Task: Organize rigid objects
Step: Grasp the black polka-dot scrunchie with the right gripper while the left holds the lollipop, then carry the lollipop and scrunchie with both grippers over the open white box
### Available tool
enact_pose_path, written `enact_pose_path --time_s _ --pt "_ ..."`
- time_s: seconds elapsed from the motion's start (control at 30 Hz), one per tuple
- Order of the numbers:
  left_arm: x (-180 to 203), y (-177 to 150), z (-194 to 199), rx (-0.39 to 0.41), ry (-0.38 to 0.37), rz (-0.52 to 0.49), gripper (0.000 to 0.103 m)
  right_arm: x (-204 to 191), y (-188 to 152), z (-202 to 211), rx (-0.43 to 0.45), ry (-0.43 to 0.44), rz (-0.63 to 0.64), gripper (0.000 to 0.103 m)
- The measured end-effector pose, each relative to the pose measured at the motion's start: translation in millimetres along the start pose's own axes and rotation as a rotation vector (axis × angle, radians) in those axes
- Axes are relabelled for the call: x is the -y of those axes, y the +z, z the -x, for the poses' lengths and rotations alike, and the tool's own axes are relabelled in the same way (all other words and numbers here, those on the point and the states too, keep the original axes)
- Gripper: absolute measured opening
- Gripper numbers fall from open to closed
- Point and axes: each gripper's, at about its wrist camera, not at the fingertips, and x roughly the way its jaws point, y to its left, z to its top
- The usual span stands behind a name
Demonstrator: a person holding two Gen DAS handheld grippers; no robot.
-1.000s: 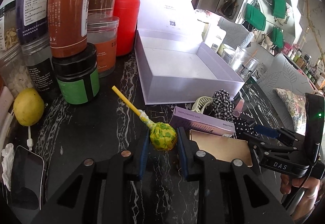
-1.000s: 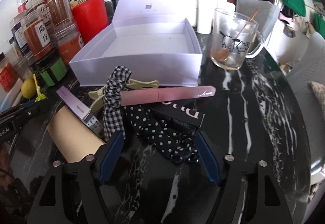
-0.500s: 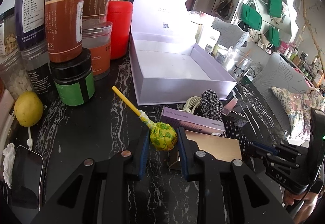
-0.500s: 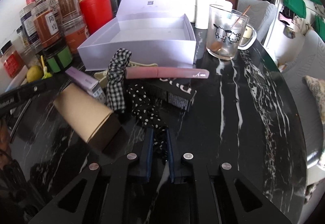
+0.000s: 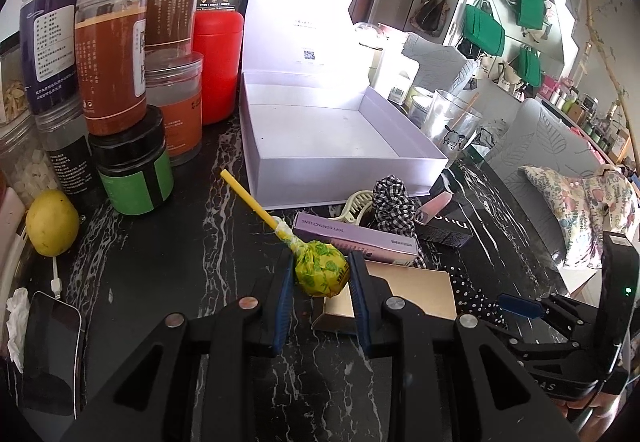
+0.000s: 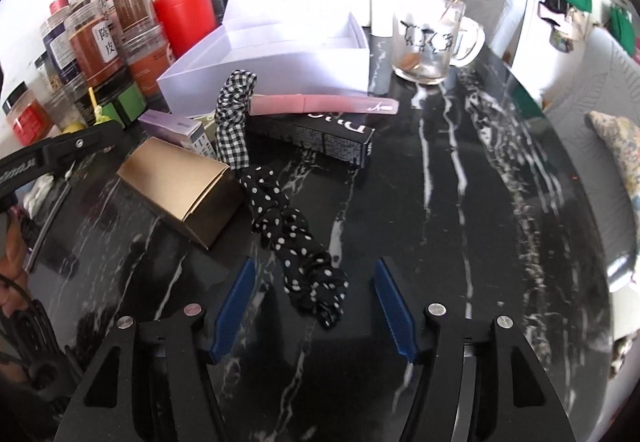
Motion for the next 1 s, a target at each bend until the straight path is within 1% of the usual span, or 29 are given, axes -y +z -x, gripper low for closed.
enact_pose_path --time_s 0.07,0.13,0.17,0.2,0.23,0.27,0.47,0.67,0.77,1.0 --pt "-2 -1 2 0.003 0.008 0.002 0.026 0 2 -3 0.008 -0.007 0.004 0.061" --pt "-3 -1 3 0.005 0.014 0.004 0.026 -3 3 -5 0.014 -0.006 0.019 0.051" --pt "-3 -1 3 0.005 0.016 0.005 0.026 -5 4 -6 0.018 -0.004 0.027 0.037" --pt "-4 -1 4 0.005 0.017 0.006 0.026 -7 4 -6 0.019 0.008 0.038 0.029" --pt "-4 -2 4 0.006 0.017 0.007 0.026 -9 4 -6 0.02 0.025 0.052 0.019" --pt "-4 -2 4 0.007 0.016 0.007 0.026 -11 3 -6 0.021 0.034 0.064 0.017" --pt "-4 -1 7 0.01 0.018 0.002 0.026 -12 0 6 0.048 0.044 0.041 0.017" --pt "3 5 15 0.027 0.029 -0.019 0.026 -15 4 21 0.064 -0.004 0.051 0.017" --pt "7 12 20 0.037 0.03 -0.024 0.026 -16 7 29 0.073 0.015 0.043 0.017" --pt "14 28 29 0.06 0.03 -0.042 0.026 -18 20 45 0.116 0.022 0.041 0.017"
